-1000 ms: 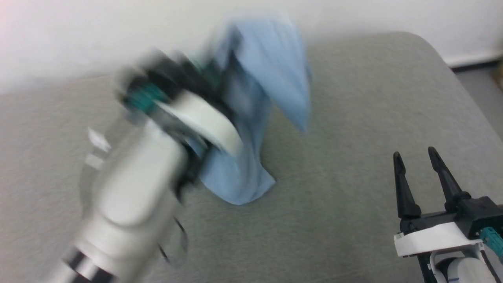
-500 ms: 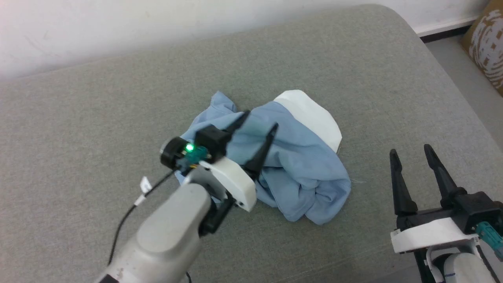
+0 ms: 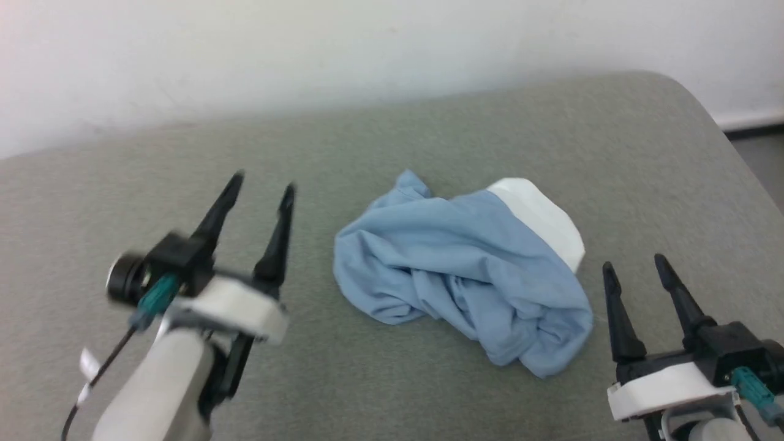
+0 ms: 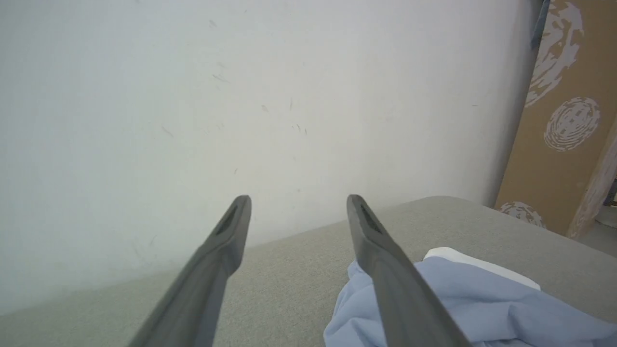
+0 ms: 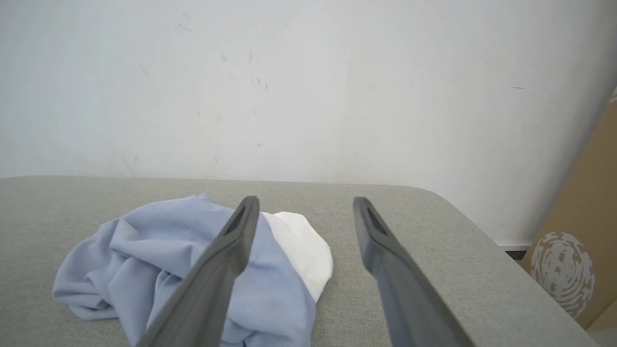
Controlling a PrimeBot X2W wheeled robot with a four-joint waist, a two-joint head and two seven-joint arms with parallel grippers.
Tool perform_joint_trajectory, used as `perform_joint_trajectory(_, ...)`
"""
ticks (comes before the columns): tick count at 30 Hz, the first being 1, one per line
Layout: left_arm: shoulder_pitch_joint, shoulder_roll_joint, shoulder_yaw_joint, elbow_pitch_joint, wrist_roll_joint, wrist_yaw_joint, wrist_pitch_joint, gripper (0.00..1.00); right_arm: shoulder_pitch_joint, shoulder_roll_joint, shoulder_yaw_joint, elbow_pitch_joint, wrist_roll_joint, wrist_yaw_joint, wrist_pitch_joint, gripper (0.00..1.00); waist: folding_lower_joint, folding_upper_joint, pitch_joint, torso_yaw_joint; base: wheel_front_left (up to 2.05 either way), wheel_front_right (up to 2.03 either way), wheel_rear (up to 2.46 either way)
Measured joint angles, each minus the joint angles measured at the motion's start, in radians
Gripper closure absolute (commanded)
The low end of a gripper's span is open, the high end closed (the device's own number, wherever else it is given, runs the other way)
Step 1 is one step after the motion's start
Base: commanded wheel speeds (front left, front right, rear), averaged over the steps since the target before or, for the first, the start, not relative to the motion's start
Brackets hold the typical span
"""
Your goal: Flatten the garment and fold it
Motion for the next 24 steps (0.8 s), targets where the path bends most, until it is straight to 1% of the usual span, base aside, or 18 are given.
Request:
perform_joint_trajectory(5,0.187,0.007,0.067,-0.067,-0.002,0.04,0.0,0.0,0.033,0.0,0.0,0.0,-0.001,0.0,0.0,0.0,-0.0001,0.0,-0.037,0.06,0.0,0.0,0.0)
perform_joint_trajectory(7,0.26,0.001,0.079,-0.071,-0.012,0.042,0.0,0.0,0.042,0.0,0.006,0.005,-0.003,0.0,0.0,0.0,-0.0001,0.0,-0.049,0.082,0.0,0.0,0.0)
perform_joint_trajectory(10,0.353,-0.024,0.079,-0.061,-0.044,0.042,0.0,0.0,0.051,0.001,0.012,0.012,-0.01,0.0,0.0,0.0,-0.0001,0.0,-0.066,0.11,0.0,0.0,0.0)
perform_joint_trajectory(15,0.407,-0.074,0.081,-0.071,-0.038,0.051,0.0,0.0,0.058,0.0,0.016,0.019,-0.017,0.0,0.0,0.0,0.0,0.0,-0.081,0.142,0.0,0.0,0.0)
perform_joint_trajectory(19,0.434,-0.103,0.1,-0.072,-0.032,0.052,0.0,0.0,0.058,0.0,0.034,0.022,-0.017,0.0,0.0,0.0,0.0,0.0,-0.081,0.146,0.0,0.0,0.0)
perform_joint_trajectory(21,0.44,-0.108,0.104,-0.072,-0.027,0.052,0.0,0.0,0.058,0.001,0.037,0.023,-0.015,0.0,0.0,0.0,0.0,0.0,-0.074,0.141,0.0,0.0,0.0)
perform_joint_trajectory(24,0.438,-0.101,0.075,-0.068,-0.001,0.04,0.007,0.0,0.058,0.0,0.04,0.025,-0.013,0.0,0.0,0.0,0.0002,0.0,-0.059,0.133,0.0,0.0,0.0)
